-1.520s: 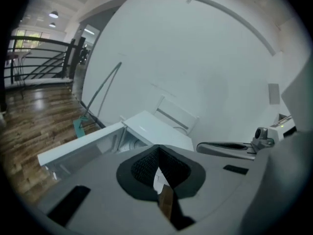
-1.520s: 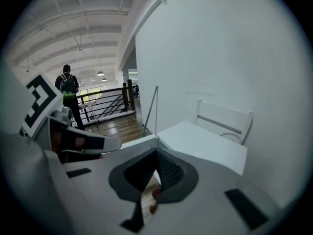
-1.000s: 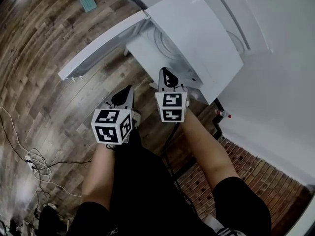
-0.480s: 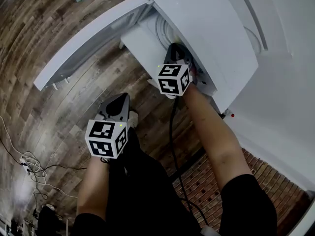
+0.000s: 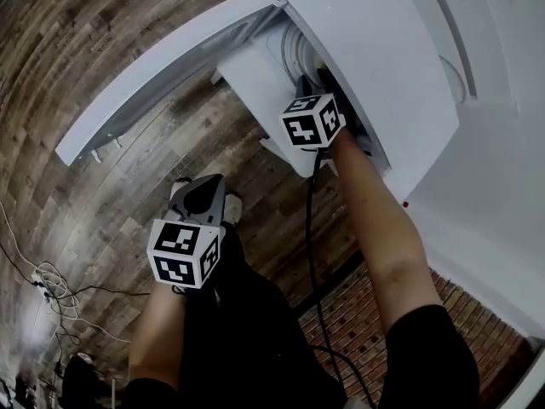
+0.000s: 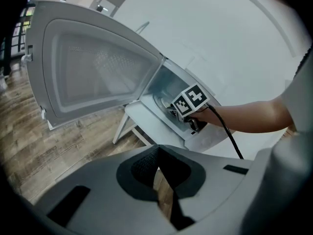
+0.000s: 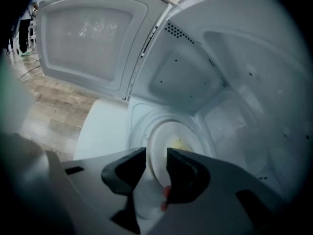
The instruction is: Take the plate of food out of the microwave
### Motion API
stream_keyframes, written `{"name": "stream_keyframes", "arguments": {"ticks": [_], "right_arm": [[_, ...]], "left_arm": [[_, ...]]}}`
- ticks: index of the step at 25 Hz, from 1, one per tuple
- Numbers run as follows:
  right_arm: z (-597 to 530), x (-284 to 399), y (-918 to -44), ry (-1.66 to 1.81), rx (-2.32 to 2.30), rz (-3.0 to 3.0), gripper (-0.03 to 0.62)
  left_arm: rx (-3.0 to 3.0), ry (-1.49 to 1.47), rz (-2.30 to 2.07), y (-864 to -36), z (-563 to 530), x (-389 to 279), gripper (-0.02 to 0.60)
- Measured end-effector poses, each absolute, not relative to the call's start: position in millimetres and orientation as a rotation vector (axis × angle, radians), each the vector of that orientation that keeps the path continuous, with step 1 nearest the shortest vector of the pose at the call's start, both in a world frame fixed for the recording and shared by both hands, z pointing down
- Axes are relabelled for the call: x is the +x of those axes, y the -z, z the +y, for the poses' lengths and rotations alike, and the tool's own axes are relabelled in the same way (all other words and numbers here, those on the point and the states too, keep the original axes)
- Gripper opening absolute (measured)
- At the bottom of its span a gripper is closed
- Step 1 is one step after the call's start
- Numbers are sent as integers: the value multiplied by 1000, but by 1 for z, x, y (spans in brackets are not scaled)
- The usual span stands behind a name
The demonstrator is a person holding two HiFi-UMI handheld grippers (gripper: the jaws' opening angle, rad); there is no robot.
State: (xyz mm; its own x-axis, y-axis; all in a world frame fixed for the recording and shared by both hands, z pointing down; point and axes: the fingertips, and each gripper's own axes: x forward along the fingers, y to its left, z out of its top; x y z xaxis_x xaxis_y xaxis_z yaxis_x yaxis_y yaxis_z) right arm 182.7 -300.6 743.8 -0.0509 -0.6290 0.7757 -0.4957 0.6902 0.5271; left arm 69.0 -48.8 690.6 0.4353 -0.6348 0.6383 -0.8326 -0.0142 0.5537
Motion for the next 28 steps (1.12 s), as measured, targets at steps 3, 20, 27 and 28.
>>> {"name": "stream_keyframes", "arguments": {"ticks": [3,20,27,28], "right_arm": [[-304,187,-749,81,900,-1674,138],[-281,177,-754,83,848,-1687,55],[-245,161,-753,149,775,-1720,55],[-243,160,-753,153,771,-1724,55]], "left_arm": [[1725,-258,-1263,-694,-45,69,-3],[1754,-243,-1206,-696,-39,82,-3],[1751,-241,-1207,-700,-38,80,-3],[1750,-240,-1207,-701,-38,80,-3]]}}
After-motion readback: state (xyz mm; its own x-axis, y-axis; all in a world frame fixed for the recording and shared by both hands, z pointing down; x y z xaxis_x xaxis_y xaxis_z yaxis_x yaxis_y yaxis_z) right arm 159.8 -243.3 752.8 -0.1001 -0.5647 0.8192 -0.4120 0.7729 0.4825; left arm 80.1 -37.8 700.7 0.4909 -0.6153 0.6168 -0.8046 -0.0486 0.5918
